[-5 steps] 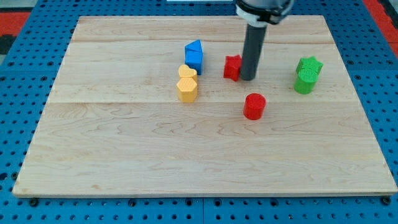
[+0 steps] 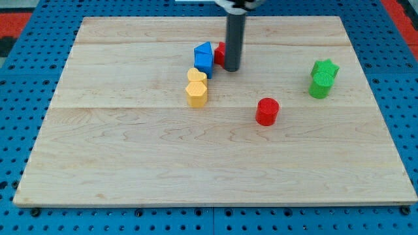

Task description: Push the red star above the blue triangle

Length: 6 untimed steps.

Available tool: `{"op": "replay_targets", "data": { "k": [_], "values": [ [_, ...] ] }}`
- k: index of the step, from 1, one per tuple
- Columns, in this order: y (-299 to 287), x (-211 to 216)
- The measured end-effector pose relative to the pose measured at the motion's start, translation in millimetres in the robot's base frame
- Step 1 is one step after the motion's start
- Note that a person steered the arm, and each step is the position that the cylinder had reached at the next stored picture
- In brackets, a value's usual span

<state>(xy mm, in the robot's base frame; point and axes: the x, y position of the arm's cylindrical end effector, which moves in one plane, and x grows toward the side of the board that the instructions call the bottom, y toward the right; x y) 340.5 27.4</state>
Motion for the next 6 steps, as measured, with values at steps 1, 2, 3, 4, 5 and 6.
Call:
{"op": "replay_targets", "data": {
  "k": [1, 2, 3, 4, 5, 6],
  "values": [
    [-2, -30],
    [0, -55],
    [18, -65],
    [53, -81],
    [33, -118],
    [0, -122]
  ]
}}
